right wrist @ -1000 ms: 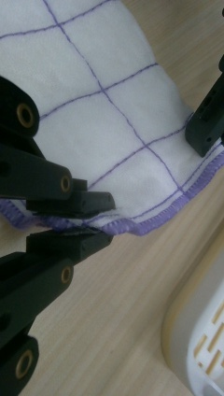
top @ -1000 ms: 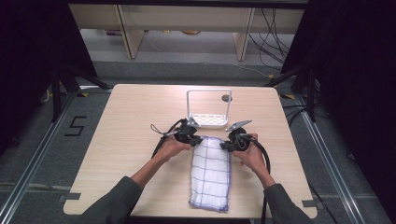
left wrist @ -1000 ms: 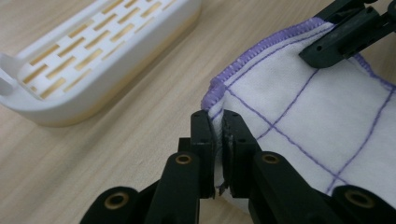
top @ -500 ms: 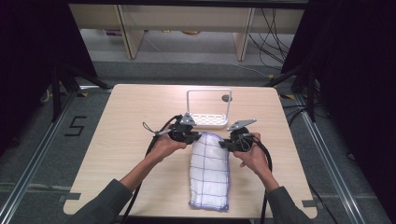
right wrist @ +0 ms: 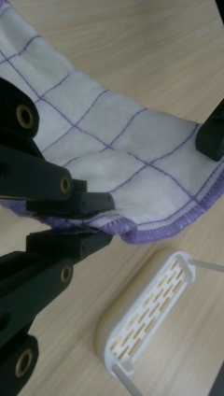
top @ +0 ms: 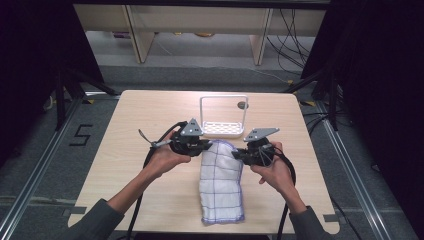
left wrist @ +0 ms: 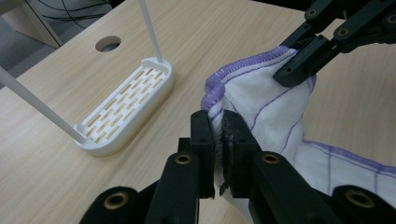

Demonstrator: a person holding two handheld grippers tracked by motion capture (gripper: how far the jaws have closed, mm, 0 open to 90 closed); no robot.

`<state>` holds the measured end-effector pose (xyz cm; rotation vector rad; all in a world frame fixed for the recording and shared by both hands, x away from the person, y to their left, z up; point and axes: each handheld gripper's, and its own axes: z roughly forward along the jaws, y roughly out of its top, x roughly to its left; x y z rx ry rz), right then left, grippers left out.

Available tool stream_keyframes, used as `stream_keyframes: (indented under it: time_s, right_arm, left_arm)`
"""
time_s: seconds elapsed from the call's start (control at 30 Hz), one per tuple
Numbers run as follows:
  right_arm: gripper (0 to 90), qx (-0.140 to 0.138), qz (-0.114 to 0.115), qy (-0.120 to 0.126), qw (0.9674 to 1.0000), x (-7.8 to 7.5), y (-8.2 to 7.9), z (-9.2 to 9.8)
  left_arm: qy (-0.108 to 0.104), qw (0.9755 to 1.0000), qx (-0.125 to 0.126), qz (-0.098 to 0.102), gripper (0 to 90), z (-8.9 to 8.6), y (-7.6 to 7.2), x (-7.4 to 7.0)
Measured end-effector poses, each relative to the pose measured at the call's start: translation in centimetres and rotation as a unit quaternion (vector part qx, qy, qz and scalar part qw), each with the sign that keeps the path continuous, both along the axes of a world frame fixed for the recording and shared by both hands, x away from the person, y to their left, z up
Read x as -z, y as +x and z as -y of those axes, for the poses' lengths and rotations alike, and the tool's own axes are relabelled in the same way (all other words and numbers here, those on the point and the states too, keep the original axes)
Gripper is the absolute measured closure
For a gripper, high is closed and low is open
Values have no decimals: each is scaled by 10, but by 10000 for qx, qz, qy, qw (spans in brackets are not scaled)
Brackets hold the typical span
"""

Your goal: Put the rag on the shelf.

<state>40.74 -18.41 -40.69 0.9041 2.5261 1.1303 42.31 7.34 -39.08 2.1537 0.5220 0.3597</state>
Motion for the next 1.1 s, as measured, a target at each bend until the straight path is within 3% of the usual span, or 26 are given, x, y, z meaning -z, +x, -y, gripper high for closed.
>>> stream_keyframes:
  time_s: [0.1,0.13,0.3,0.43,0.5,0.57,0.6,0.67,0.77,0.83,0.93,1.1]
  right_arm:
    - [838,-64,77,73,9999,-10,-3,2]
    - [838,-23,75,110,9999,-12,-5,1]
    - [839,-79,192,130,9997,-32,-13,2]
    - [840,-92,311,209,9993,-48,-12,5]
    - [841,-76,401,206,9990,-65,-8,6]
    - [841,-93,390,201,9990,-72,-6,6]
    - [841,-81,533,183,9984,-86,-1,4]
    - [841,-59,555,157,9983,-90,0,4]
    - [842,-66,602,144,9981,-111,10,3]
    - [842,-17,570,126,9983,-116,12,2]
    - [842,57,522,153,9985,-131,22,3]
    - [842,116,493,140,9986,-148,35,4]
  left_arm:
    - [-58,10000,-3,26,836,-4,-4,-7]
    - [-181,9998,-38,-32,836,-4,-7,-8]
    - [-232,9997,13,73,835,-8,-17,-27]
    - [-369,9993,-53,67,835,-10,-16,-38]
    - [-308,9994,-64,140,835,-12,-13,-46]
    - [-436,9989,-158,88,836,-12,-9,-52]
    - [-466,9987,-176,101,835,-12,-7,-57]
    - [-417,9990,-139,130,835,-13,-3,-64]
    - [-365,9989,-162,245,835,-12,4,-83]
    - [-426,9986,-211,252,834,-10,4,-86]
    - [-217,9989,-201,371,834,-8,10,-105]
    - [-199,9986,-200,448,834,-7,21,-122]
